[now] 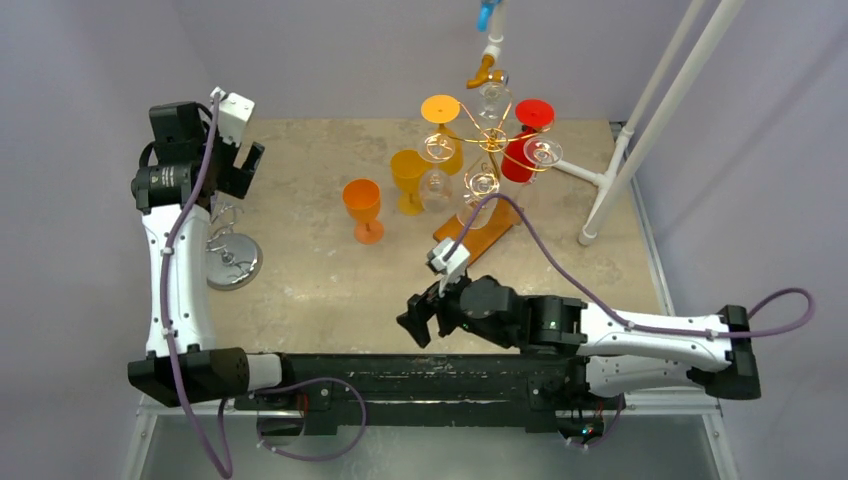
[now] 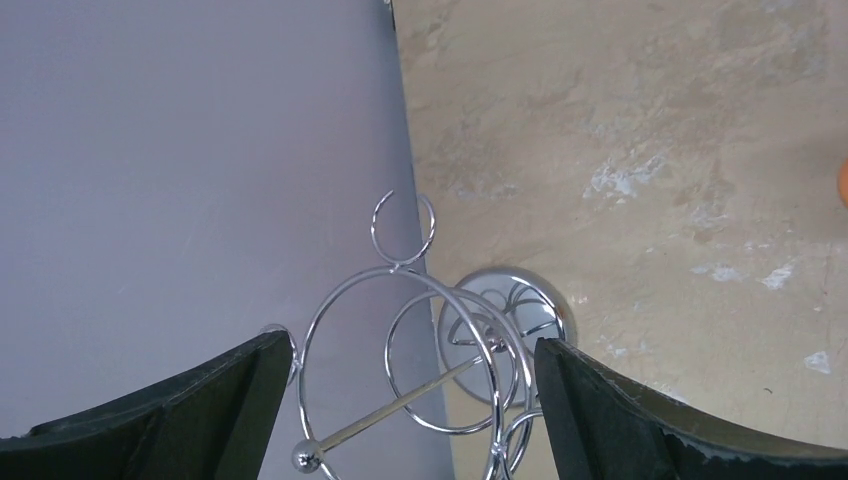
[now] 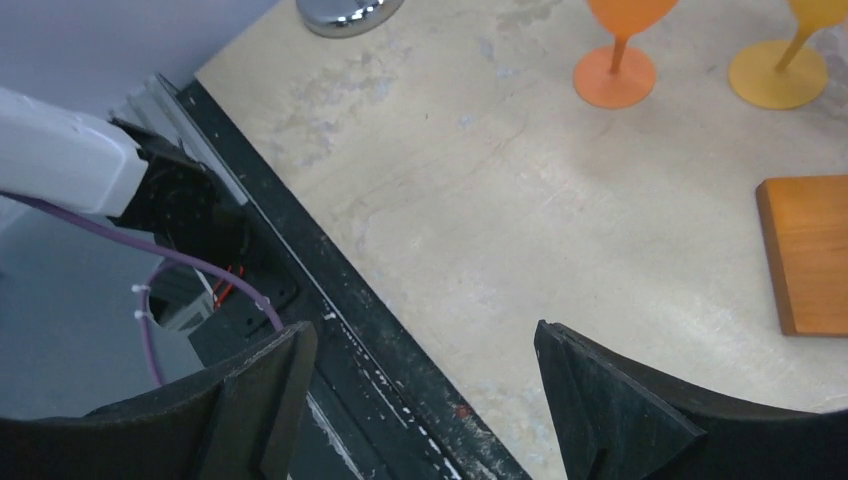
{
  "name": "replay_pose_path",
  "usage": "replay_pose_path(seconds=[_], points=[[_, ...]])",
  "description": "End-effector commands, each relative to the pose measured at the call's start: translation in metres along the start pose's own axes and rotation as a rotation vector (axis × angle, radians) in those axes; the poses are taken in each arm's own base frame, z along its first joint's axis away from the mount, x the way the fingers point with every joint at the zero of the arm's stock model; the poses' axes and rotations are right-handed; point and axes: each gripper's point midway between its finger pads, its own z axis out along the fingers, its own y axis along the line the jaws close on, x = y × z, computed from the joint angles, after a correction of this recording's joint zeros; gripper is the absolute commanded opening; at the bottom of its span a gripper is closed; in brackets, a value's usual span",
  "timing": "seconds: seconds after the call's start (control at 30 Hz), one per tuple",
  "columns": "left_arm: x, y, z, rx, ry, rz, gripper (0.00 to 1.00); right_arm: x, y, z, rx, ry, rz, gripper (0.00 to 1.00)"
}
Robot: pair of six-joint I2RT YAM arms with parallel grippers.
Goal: Place the wine glass upside down on the wine glass rack
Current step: Move the wine rack to the center of the board.
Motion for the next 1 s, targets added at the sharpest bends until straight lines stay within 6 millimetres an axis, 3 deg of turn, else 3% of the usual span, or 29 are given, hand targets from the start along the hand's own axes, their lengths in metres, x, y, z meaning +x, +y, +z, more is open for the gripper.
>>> replay_pose_path(seconds=[0.0, 0.17, 0.3, 0.43, 0.63, 0.8, 0.97], points=[[0.014, 0.03, -0.004, -0.099, 0.08, -0.064, 1.0, -0.012, 0.008, 0.003, 0.13, -0.025, -0.006, 0.89], [0.025, 0.033, 0.013, -0.097, 0.14, -0.089, 0.91, -0.003, 0.022, 0.011, 0.12, -0.027, 0.026, 0.86], [0.038, 0.037, 0.025, -0.12, 0.16, -0.126, 0.69, 0.002, 0.018, 0.008, 0.121, -0.048, 0.078, 0.81], [0.046, 0.036, 0.032, -0.14, 0.167, -0.146, 0.68, 0.004, 0.014, 0.003, 0.123, -0.059, 0.105, 0.79], [0.068, 0.027, 0.049, -0.107, 0.213, -0.173, 0.79, 0.0, 0.012, -0.001, 0.134, -0.053, 0.102, 0.77], [0.08, 0.014, 0.059, -0.072, 0.2, -0.184, 0.75, -0.001, 0.008, -0.005, 0.16, -0.041, 0.096, 0.75], [0.085, -0.006, 0.068, 0.005, 0.179, -0.195, 0.61, -0.006, 0.008, -0.005, 0.175, -0.036, 0.094, 0.73]])
